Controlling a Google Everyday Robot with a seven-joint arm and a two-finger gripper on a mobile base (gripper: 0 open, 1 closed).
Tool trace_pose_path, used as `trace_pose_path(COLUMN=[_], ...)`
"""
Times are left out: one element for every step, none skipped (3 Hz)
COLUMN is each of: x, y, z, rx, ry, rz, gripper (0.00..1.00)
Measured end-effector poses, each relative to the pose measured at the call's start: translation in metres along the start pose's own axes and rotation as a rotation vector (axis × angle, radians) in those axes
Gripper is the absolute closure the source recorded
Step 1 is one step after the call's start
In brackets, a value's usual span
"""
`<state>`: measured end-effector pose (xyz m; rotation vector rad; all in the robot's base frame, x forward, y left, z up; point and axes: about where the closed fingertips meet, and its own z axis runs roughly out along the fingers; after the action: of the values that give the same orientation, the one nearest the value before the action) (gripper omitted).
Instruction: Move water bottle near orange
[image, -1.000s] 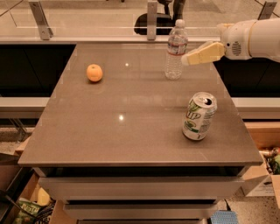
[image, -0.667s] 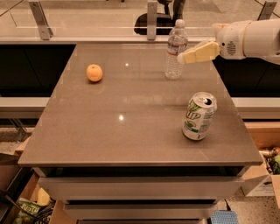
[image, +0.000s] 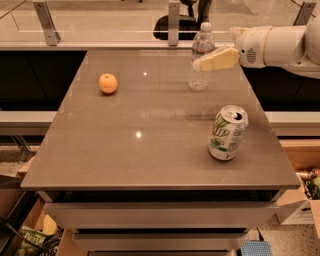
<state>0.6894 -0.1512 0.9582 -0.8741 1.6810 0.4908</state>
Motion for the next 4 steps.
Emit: trace_pose_path(x=[-0.002, -0.005, -0.009, -0.009], y=[0.004, 0.007, 0.012, 0.013], z=[0.014, 0.028, 0.041, 0.044], rx=[-0.027, -0.056, -0.088, -0.092], ry=[-0.019, -0.034, -0.050, -0.050], rz=[-0.007, -0.013, -0.023, -0.023], gripper=[0.00, 0.00, 0.00, 0.18])
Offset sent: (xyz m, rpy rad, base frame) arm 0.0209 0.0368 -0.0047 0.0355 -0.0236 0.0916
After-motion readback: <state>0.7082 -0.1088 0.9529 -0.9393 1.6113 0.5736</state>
